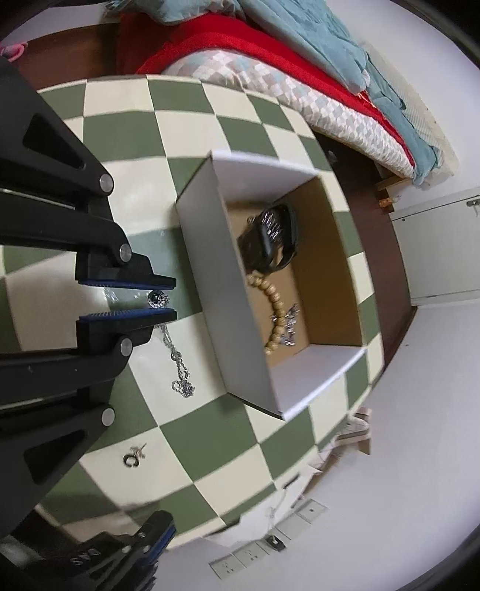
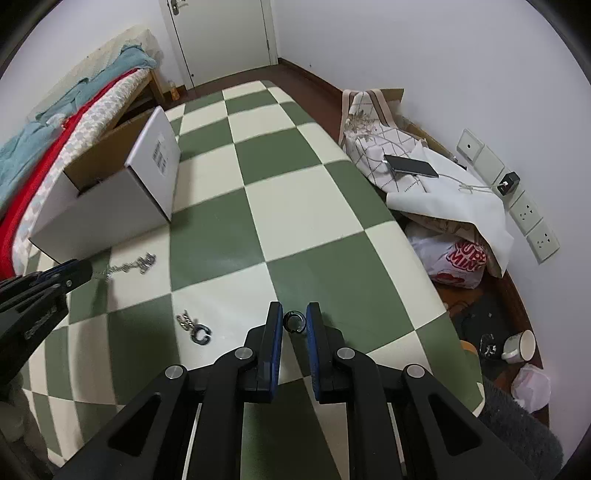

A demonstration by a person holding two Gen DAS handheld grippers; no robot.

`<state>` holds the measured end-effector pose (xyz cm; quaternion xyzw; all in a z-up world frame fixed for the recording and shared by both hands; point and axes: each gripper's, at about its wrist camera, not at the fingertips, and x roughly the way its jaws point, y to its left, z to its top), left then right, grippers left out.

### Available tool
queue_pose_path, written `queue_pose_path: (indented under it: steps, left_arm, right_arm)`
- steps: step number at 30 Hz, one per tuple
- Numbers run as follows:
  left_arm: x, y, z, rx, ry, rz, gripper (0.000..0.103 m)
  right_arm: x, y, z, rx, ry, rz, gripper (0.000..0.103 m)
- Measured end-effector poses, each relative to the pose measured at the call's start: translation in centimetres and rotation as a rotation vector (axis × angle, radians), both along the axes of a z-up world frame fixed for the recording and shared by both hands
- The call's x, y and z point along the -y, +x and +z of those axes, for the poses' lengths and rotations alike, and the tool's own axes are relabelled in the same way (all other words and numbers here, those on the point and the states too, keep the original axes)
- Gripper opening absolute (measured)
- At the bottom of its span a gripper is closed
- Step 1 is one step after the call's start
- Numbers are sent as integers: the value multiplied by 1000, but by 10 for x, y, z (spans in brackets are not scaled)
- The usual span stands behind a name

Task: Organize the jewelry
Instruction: 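Carry the chain and ring over the box with both grippers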

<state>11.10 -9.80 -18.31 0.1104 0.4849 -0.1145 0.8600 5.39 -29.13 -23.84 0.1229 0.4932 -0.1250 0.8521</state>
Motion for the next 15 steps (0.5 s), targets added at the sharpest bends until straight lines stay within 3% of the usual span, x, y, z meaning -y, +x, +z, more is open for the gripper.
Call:
queue_pose_path:
  steps: [15]
  left_arm:
    - [-43,-3,101,75,-155,4,7]
  right_arm:
    - [-15,15,102,167,62,79,14]
